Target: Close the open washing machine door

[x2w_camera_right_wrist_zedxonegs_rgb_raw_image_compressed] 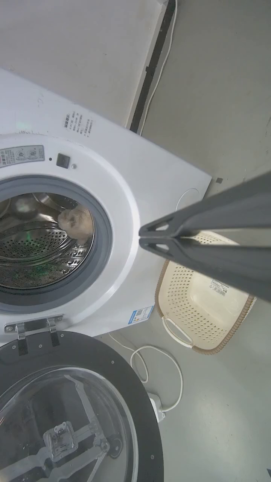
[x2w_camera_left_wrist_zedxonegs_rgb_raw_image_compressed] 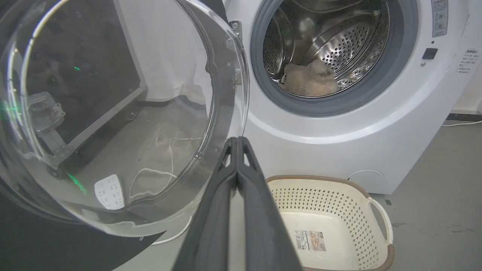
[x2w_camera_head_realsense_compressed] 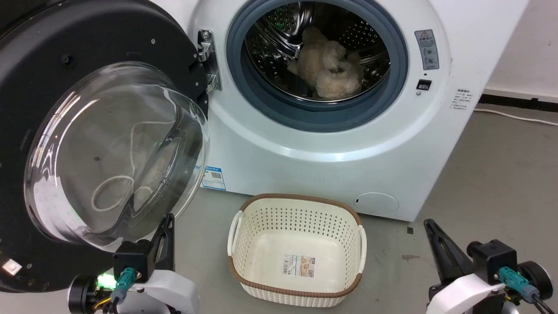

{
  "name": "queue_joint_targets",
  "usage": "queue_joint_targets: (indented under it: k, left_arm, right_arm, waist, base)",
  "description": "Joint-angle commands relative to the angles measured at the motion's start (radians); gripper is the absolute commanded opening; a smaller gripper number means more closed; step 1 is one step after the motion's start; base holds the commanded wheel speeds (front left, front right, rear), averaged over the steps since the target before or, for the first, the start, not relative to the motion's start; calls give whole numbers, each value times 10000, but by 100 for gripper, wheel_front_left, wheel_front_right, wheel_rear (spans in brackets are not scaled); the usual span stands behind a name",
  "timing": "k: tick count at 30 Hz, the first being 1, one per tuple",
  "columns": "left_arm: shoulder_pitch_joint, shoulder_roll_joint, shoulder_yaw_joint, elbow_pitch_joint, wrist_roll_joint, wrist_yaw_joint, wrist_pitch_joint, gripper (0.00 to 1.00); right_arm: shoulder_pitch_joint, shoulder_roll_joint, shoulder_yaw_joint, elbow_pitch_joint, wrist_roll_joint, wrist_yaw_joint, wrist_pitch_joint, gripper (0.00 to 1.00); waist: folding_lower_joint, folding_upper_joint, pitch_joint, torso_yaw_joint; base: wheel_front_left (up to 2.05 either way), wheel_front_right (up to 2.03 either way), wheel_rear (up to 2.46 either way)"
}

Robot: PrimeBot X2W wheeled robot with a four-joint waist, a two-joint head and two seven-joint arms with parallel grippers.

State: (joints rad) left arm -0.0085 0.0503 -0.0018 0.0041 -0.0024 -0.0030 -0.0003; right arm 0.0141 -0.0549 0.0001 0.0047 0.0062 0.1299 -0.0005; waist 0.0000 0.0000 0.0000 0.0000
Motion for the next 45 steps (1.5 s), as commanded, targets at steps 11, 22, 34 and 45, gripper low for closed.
queue_joint_targets:
  k: [11,22,34,45]
  left_arm:
    - [1,0,0,-2,0,0,0,100]
    - [-11,22,-117,7,32,-4,-150,100]
    - [-3,135,-312,-12,47,55,-401,100]
    - [93,364,-564,-62,36,168,-714,100]
  right_arm:
    - [0,0,2,0,0,0,0,100]
    - [38,1,-69,24,146,0,-149,100]
    - [100,6,-131,50,222,1,-400,100]
    - [156,12,200,150,350,2,-714,100]
  waist:
    - [1,0,0,0]
    - [0,0,5,24]
    - [0,0,-38,354]
    - [0,0,-143,1334]
  base:
    - [0,0,0]
    - [0,0,0]
    - [0,0,0]
    - [0,0,0]
